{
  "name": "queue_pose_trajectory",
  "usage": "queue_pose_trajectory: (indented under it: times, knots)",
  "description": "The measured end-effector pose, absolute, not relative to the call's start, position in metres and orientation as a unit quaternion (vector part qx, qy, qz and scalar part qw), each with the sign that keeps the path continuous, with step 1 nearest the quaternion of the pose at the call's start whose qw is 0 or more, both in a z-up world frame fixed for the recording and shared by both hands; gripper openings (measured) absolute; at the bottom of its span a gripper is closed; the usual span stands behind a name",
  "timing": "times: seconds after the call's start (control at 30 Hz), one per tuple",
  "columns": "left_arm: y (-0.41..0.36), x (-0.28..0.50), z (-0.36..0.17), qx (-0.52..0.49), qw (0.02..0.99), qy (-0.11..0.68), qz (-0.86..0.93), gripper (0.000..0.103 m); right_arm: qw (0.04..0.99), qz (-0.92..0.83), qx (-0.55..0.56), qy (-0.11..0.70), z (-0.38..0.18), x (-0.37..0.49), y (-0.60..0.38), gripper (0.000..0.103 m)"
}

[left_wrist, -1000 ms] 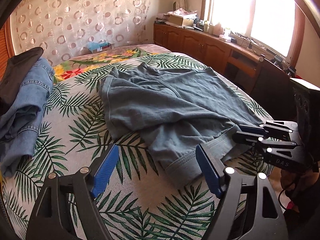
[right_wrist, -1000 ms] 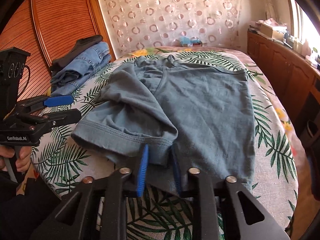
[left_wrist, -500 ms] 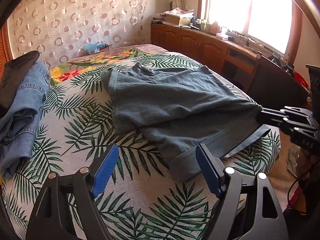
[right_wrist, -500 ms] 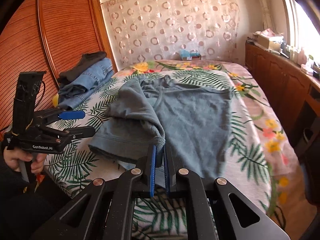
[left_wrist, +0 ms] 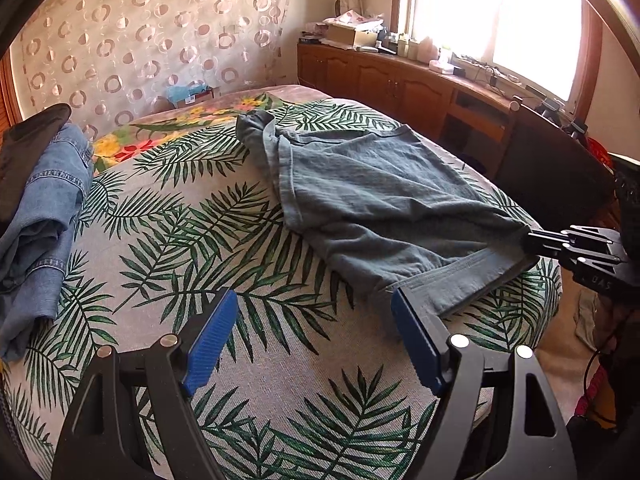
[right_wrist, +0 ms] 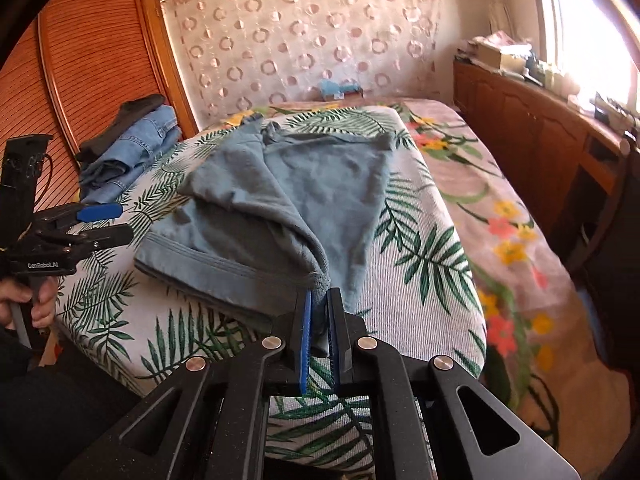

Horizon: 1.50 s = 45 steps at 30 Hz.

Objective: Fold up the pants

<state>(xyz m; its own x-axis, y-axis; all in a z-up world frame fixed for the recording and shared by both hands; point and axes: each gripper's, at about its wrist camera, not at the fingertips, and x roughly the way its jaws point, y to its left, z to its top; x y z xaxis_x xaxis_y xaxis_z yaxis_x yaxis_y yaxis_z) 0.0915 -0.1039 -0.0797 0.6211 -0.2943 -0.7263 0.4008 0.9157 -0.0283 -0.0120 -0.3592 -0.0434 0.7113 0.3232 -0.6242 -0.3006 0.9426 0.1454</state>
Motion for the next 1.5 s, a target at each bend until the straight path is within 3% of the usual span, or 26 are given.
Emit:
queue_pose_trajectory:
  times: [0.17,0.43,1.5]
  knots:
    - [-0.103,0.091,-0.079,0.068,0.899,0.389,-0.192,0.080,0.925,0.164,0.020,0.341,-0.036,-0.009,-0.359,0.009]
    - [-0.094,0.091,-0.073,0.061,0.904,0.382,-0.184,0.080,0.936,0.155,0.015,0.317,-0.026,-0.006,-0.361,0.028]
    - [-0.044,0.102,-0.071,0.034,0.918,0.371,-0.139,0.080,0.892,0.295,-0.071,0.334,-0.032,0.113,-0.237,0.028]
